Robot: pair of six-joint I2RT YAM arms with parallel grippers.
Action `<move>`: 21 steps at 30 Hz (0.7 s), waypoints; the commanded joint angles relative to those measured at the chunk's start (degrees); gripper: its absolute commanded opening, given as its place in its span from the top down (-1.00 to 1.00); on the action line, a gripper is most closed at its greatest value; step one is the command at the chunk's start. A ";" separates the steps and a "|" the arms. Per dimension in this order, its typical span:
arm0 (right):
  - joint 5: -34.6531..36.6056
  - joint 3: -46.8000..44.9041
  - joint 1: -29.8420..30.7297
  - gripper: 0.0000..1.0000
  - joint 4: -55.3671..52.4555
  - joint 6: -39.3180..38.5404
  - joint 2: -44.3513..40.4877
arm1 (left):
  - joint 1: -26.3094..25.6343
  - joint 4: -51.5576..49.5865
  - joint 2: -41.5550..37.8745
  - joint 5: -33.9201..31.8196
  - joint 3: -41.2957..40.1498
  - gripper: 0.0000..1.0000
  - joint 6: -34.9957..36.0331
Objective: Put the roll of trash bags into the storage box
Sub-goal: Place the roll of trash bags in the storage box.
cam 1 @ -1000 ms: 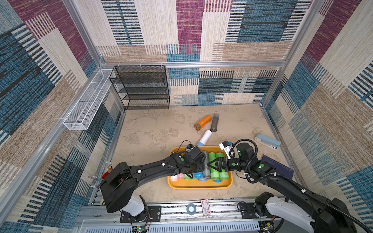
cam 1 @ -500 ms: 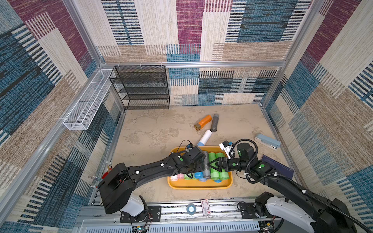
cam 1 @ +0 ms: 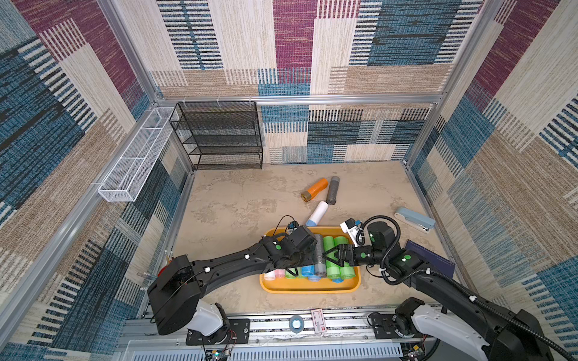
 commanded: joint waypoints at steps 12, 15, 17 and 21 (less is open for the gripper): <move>-0.45 0.32 0.06 -0.98 0.73 -0.16 0.05 | 0.01 -1.81 -2.64 -0.55 -0.39 -0.10 1.45; 0.52 0.98 0.08 -0.99 0.33 -0.34 -0.09 | 0.05 -2.92 -3.17 -0.86 -0.05 -0.10 2.18; 1.13 1.45 0.09 -0.99 0.22 -0.30 -0.38 | 0.08 -3.71 -3.63 -1.51 0.71 -0.11 3.61; 3.49 3.48 0.06 -0.99 -1.85 -0.71 0.17 | 0.17 -6.17 -3.87 -4.00 3.79 -0.14 7.96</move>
